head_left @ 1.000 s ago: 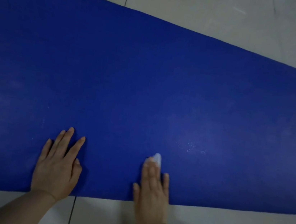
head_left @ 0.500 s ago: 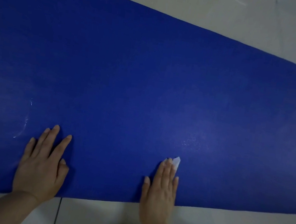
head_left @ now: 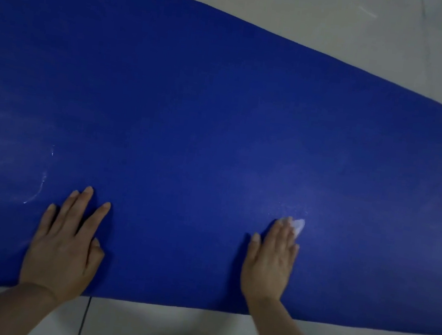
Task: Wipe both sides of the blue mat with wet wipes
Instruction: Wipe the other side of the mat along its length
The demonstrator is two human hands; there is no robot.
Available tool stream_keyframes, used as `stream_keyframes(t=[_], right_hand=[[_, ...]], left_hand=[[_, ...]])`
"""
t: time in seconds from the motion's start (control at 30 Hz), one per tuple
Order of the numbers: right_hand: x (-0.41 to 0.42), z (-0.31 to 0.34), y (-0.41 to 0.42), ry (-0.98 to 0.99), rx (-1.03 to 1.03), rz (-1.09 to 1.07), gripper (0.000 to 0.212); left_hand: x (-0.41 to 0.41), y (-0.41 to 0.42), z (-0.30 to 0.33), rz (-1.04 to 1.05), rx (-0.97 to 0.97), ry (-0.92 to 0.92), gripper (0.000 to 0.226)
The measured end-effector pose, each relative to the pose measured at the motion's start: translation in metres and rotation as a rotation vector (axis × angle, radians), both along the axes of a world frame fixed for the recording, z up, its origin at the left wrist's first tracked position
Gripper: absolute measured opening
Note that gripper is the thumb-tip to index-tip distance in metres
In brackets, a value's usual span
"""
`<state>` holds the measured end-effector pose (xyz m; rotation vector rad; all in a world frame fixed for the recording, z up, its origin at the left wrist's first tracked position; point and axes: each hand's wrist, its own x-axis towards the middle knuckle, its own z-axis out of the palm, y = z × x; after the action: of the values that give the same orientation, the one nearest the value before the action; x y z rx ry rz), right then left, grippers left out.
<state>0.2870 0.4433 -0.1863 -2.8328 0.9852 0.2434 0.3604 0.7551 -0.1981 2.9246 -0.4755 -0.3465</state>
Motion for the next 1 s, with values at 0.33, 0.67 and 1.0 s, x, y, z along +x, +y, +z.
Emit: stream_keyframes(t=[0.33, 0.67, 1.0], right_hand=[[0.005, -0.003, -0.02, 0.01, 0.003, -0.013, 0.066], [0.018, -0.003, -0.006, -0.012, -0.067, 0.357, 0.057], [0.095, -0.003, 0.041, 0.001, 0.037, 0.661, 0.067]], left_hand=[[0.001, 0.001, 0.0, 0.002, -0.008, -0.006, 0.061], [0.013, -0.021, 0.009, 0.049, -0.108, -0.025, 0.055], [0.048, -0.073, 0.001, -0.073, -0.168, -0.031, 0.053]])
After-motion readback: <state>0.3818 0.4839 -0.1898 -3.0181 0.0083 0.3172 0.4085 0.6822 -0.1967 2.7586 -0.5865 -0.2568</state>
